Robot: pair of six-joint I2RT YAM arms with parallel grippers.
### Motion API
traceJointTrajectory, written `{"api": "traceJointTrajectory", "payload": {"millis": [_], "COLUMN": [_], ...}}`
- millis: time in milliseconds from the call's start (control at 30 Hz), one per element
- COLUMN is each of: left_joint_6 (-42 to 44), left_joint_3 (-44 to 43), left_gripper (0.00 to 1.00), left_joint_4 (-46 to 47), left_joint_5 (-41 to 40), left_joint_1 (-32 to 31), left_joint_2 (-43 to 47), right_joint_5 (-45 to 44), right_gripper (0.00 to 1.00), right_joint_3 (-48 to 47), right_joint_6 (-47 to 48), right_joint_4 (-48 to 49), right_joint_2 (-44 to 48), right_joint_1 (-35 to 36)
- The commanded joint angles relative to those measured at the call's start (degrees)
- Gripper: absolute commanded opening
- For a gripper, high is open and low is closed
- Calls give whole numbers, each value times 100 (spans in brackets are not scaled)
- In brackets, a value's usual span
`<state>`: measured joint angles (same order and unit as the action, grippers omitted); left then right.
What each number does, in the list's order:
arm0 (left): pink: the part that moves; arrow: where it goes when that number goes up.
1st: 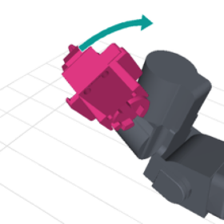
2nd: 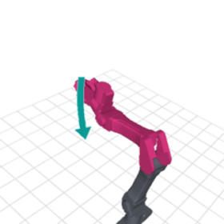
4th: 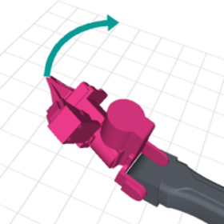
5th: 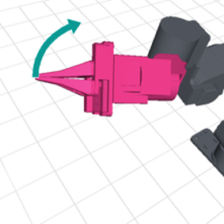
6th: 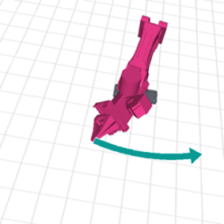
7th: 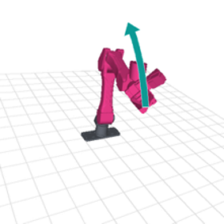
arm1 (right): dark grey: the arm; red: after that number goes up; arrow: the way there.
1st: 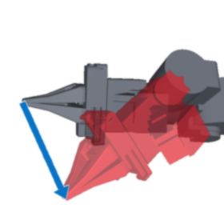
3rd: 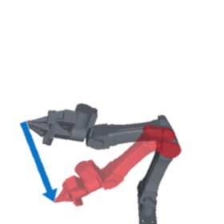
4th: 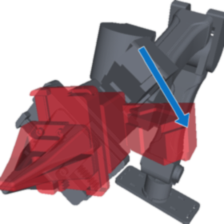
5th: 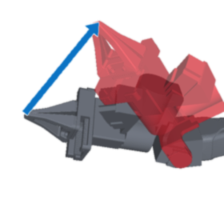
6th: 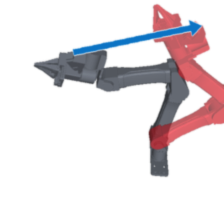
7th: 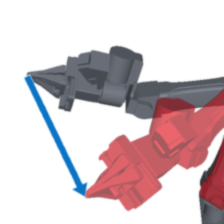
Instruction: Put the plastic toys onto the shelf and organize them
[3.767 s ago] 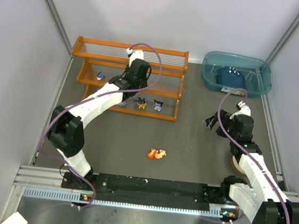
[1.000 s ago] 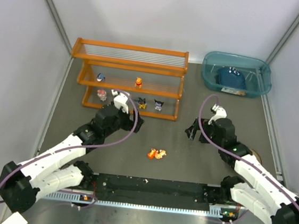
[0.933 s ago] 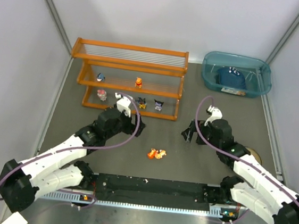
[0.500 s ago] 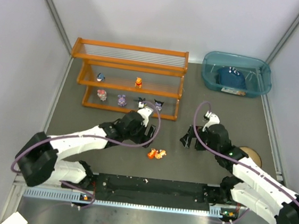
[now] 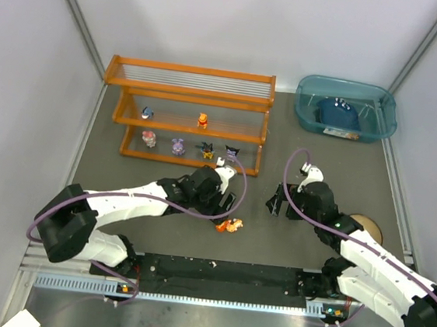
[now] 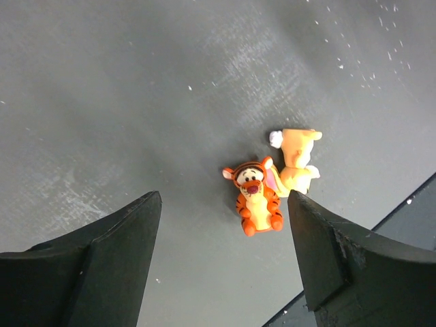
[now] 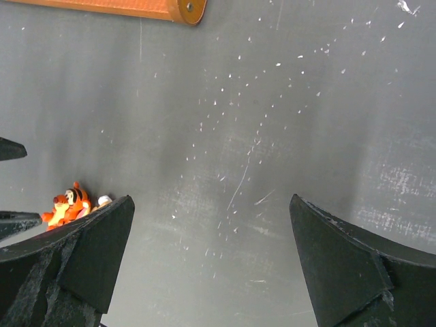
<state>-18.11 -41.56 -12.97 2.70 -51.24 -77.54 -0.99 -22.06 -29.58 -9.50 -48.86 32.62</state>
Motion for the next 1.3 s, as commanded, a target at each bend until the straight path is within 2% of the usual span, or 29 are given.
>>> {"api": "traceJointTrajectory", "payload": {"millis": [0,600,767,1067,1267], "left_joint_6": [123,220,229,185,185], "left_joint_3": [-151,-528,-695,-713,-722], "left_gripper": [79,68,58,48,48], "left_joint_4": [-30,-126,-276,-338,-364], "left_joint_5": [274,319,354,460,495], "left_joint_1": [-96,-211,-211,-219,-255], "left_joint_2": [-86,-578,-762,-868,-921], "right_joint_5": [-147,-226,-243,-278,-278], "right_gripper": [99,99,99,99,99], "right_joint_3": [-158,-184,-175,-149,-158], "right_joint_6": [84,190,181,207,225], "right_joint_4": [44,1,-8,-17,-17], "right_joint_2": [70,70,105,122,114], "right_joint_1": [42,25,34,34,34]}}
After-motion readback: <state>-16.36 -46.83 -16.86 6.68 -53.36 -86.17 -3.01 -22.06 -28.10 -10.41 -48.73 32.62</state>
